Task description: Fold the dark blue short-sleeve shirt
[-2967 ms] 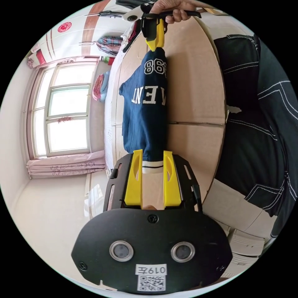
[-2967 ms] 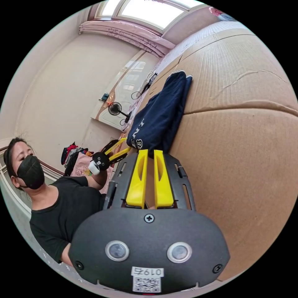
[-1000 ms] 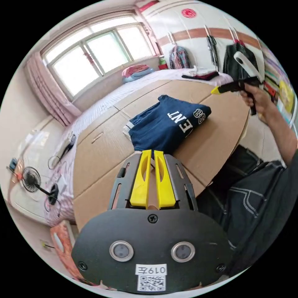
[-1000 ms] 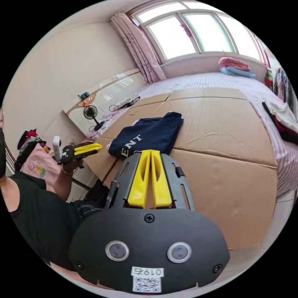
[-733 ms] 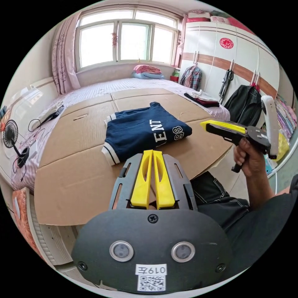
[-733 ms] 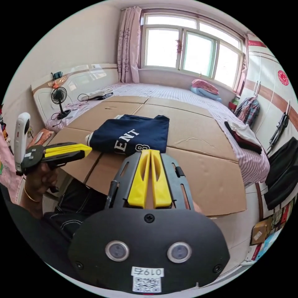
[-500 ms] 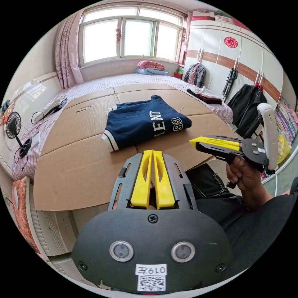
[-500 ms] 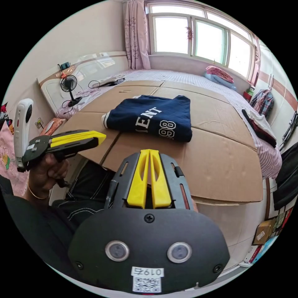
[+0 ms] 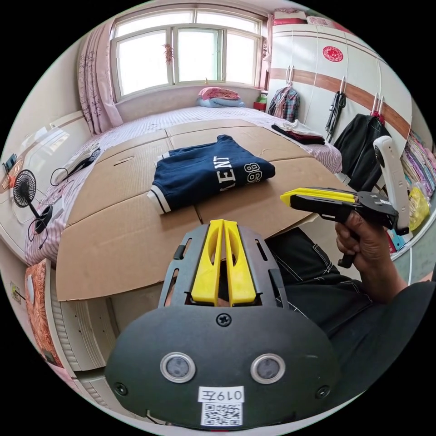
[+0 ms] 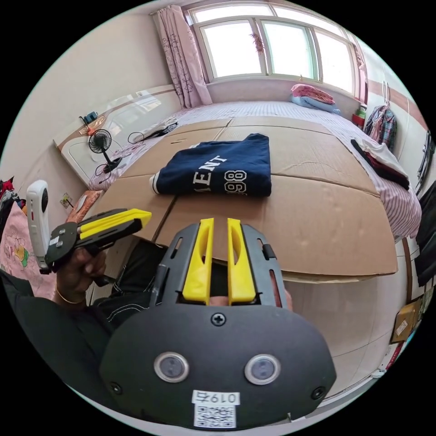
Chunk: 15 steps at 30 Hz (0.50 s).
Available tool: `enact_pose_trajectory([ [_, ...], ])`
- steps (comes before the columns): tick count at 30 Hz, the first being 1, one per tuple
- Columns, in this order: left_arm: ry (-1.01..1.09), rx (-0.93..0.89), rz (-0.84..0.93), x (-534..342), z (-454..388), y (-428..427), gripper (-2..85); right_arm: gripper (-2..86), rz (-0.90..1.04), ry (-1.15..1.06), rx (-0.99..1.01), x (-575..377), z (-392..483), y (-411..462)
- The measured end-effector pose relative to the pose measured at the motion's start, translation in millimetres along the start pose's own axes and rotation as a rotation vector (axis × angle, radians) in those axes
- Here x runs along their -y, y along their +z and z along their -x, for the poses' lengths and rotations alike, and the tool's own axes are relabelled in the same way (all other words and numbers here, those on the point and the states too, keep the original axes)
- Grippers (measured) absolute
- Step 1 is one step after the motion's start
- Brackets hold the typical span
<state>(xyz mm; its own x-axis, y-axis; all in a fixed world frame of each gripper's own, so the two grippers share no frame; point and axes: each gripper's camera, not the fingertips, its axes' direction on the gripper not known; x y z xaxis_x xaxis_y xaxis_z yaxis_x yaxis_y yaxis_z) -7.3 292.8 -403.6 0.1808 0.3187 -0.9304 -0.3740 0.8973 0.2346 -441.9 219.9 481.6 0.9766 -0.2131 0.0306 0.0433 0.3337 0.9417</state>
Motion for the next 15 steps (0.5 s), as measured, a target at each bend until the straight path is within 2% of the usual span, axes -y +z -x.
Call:
enact_pose_trajectory([
  [7, -0.035, 0.065, -0.007, 0, -11, -15, 0.9, 0.0, -0.065, -0.024, -0.070, -20, 29, 2],
  [15, -0.046, 0.085, 0.029, 1, -27, -20, 1.1, -0.7, -0.068, -0.051, -0.098, -25, 53, 14],
])
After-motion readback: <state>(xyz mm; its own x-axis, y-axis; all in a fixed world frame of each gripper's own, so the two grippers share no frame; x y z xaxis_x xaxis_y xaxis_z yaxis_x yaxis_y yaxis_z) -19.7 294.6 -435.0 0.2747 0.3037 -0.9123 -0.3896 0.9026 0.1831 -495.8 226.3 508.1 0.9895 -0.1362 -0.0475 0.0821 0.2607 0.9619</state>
